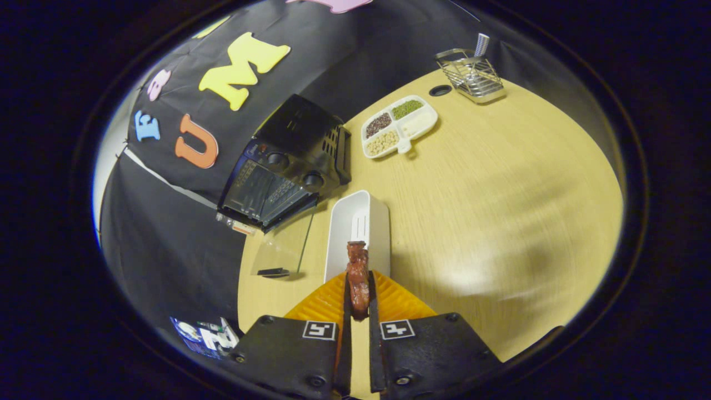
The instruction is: Open the toaster oven, put the food inside, and close the toaster oven door.
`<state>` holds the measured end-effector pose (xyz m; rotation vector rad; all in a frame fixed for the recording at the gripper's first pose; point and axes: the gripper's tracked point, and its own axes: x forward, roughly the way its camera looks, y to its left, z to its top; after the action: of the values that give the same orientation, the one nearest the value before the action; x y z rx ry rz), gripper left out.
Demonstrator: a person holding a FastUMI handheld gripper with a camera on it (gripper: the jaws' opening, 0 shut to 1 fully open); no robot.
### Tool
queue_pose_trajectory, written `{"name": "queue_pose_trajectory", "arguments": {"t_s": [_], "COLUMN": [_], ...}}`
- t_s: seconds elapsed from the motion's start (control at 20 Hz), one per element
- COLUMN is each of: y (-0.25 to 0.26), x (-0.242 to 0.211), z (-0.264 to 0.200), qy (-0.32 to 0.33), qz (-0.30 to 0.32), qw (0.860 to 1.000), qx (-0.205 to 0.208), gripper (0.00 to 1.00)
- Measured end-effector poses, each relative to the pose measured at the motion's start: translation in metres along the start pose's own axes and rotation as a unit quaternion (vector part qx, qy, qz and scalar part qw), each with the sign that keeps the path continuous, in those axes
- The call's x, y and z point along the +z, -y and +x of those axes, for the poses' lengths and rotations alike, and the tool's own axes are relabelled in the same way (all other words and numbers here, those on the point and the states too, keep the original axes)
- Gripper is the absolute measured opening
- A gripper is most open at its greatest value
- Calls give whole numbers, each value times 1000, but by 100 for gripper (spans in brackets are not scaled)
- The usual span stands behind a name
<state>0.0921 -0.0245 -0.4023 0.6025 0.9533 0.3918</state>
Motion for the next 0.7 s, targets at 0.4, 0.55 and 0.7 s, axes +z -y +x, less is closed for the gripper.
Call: {"name": "queue_pose_trajectory", "arguments": {"t_s": [0.4, 0.55, 0.7], "y": [-90, -127, -162], "x": [37, 38, 38], "z": [-19, 4, 42], "qy": [70, 93, 124], "qz": [7, 22, 73], "qw": [997, 994, 987], "qx": [31, 46, 65], "gripper": [14, 14, 14]}}
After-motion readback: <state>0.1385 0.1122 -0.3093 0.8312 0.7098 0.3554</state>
